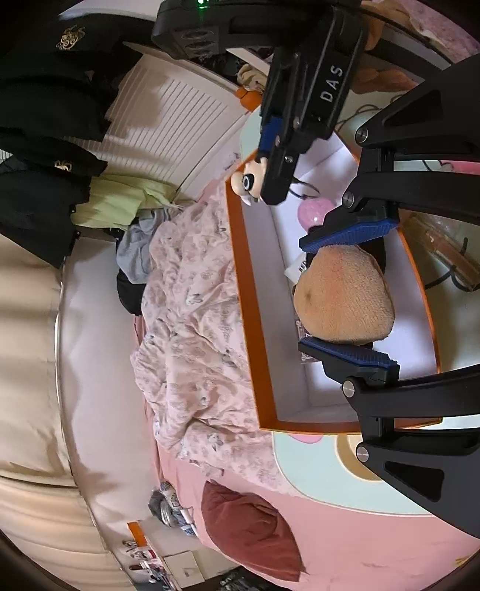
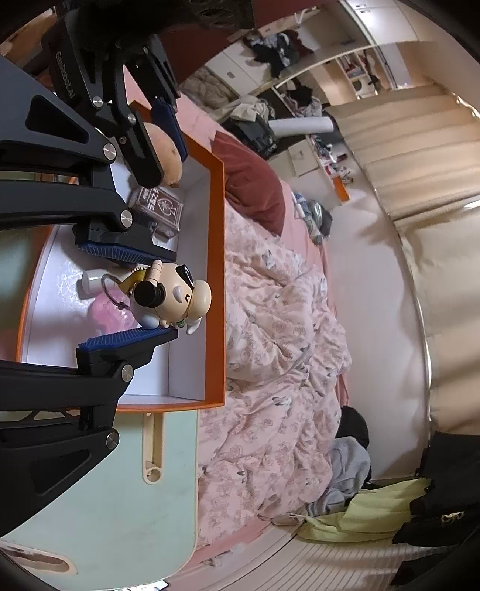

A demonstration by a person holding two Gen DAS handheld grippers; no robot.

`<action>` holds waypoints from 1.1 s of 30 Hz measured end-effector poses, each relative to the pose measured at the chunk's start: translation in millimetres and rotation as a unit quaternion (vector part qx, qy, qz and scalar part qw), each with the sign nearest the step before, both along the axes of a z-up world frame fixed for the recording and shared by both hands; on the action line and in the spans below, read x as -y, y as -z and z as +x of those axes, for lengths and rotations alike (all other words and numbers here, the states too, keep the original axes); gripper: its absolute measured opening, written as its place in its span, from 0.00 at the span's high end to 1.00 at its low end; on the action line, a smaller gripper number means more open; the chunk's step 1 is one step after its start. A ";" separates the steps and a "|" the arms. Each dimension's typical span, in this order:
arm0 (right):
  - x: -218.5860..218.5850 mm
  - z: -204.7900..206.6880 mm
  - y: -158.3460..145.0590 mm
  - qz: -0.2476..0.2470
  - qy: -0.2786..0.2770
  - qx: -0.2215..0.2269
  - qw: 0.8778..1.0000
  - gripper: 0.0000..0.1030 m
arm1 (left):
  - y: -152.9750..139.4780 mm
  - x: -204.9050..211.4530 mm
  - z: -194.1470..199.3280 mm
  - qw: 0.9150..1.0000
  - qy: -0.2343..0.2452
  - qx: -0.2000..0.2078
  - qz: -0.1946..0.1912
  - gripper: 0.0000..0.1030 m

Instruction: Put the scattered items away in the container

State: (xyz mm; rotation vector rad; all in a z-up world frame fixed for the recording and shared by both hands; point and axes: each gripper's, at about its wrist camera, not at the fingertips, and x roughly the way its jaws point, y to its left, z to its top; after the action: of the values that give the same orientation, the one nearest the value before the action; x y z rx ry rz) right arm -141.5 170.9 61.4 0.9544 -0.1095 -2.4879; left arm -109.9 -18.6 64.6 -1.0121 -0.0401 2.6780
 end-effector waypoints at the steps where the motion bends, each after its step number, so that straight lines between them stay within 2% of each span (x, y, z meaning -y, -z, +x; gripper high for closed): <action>1: -0.2 -0.4 0.3 -0.002 0.001 0.000 1.000 0.69 | 0.6 0.7 -0.6 1.000 -0.002 0.001 0.001 0.52; 2: -0.3 -0.3 0.4 -0.004 0.002 0.000 1.000 0.68 | 0.9 1.1 -1.1 1.000 -0.005 0.001 0.002 0.49; 7: -1.6 3.2 -2.2 -0.005 0.008 -0.010 1.000 0.67 | 0.6 5.0 0.3 1.000 -0.007 0.010 0.021 0.49; 9: -4.1 4.6 -3.8 -0.013 0.007 -0.012 1.000 0.66 | -0.8 4.7 3.8 1.000 -0.008 0.007 0.016 0.49; 12: -8.4 6.9 -6.1 -0.026 0.015 -0.015 0.999 0.59 | -4.6 5.1 8.3 1.000 -0.005 0.004 0.016 0.49; 15: -12.1 10.7 -10.0 -0.037 0.016 -0.020 0.999 0.58 | -11.1 6.6 16.3 1.000 -0.005 0.001 0.018 0.49; 18: -14.4 17.3 -15.9 -0.030 0.022 -0.033 0.999 0.58 | -18.0 3.4 30.2 1.000 -0.001 -0.005 0.000 0.48; 21: -8.2 35.6 -21.6 0.014 0.028 -0.061 0.998 0.58 | -25.0 -2.0 48.4 0.999 0.021 -0.010 -0.022 0.47; 25: -6.9 70.5 -21.5 0.018 0.005 -0.052 0.998 0.58 | -29.2 -10.2 87.2 0.997 0.058 -0.026 -0.040 0.47; 27: -5.7 86.2 -20.6 0.034 0.003 -0.048 0.998 0.58 | -28.7 -11.0 103.2 0.997 0.061 -0.031 -0.046 0.41; 28: -6.1 94.1 -20.2 0.038 0.002 -0.048 0.998 0.58 | -29.2 -10.2 110.4 0.997 0.056 -0.036 -0.045 0.30; 29: -6.7 100.3 -19.7 0.040 0.004 -0.048 0.998 0.58 | -29.5 -8.3 117.3 0.997 0.049 -0.043 -0.040 0.25; 33: -7.1 119.9 -14.2 0.057 0.004 -0.042 0.998 0.57 | -30.1 -2.6 139.9 0.998 0.046 -0.053 -0.005 0.24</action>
State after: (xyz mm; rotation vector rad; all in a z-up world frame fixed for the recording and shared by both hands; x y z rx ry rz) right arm -21.6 178.0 75.5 0.8949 0.0564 -2.5594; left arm 30.0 -16.0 94.8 -0.8528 0.0410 2.6465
